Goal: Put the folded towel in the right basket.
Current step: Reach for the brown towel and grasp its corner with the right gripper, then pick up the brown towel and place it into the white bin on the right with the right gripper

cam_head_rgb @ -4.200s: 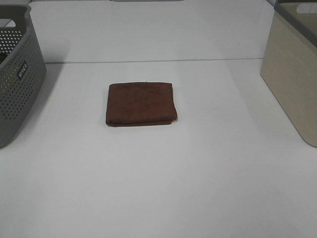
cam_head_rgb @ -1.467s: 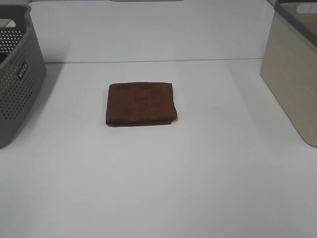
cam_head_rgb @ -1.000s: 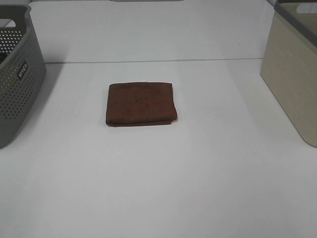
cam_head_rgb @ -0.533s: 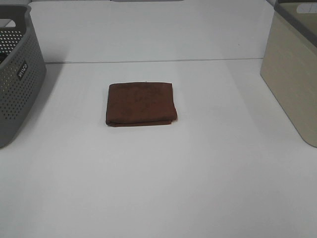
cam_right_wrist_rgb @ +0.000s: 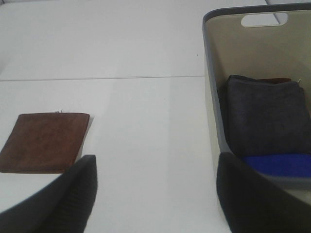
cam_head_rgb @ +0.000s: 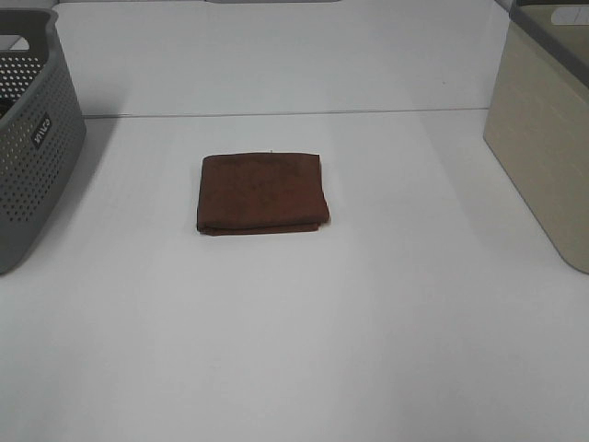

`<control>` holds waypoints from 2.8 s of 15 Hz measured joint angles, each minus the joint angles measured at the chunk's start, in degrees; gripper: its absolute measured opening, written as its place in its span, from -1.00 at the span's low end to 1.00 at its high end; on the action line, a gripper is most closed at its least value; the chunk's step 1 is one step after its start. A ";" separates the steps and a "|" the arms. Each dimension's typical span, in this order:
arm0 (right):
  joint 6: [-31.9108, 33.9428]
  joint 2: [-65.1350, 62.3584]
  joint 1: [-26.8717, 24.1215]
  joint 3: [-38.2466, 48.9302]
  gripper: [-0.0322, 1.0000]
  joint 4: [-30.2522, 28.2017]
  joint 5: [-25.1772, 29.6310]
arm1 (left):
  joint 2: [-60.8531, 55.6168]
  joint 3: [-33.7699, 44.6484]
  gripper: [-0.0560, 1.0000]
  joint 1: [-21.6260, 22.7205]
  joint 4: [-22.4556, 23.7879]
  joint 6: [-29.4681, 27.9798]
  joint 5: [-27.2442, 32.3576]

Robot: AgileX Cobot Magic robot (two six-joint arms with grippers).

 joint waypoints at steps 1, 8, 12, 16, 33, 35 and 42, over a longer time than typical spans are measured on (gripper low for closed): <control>-2.18 5.56 0.00 -3.21 0.35 0.92 -0.11 | 0.00 0.00 0.94 0.00 0.00 0.00 0.00; -4.58 36.90 0.00 -29.45 0.35 3.55 4.81 | 0.00 0.00 0.94 0.00 0.00 0.00 0.00; -5.27 52.25 3.32 -45.26 0.35 4.93 12.43 | 0.00 0.00 0.94 0.00 0.00 0.00 0.00; -5.33 68.18 9.28 -57.87 0.35 7.39 24.12 | 0.00 0.00 0.94 0.00 0.00 0.00 0.00; -9.51 104.85 10.37 -76.15 0.49 33.23 33.75 | 0.00 0.00 0.94 0.00 0.00 0.00 0.00; -10.14 105.83 12.20 -76.43 0.41 35.18 31.74 | 0.00 0.00 0.94 0.00 0.00 0.00 0.00; -10.14 106.57 13.18 -77.23 -0.79 32.49 29.74 | 0.00 0.00 0.94 0.00 0.00 0.00 0.00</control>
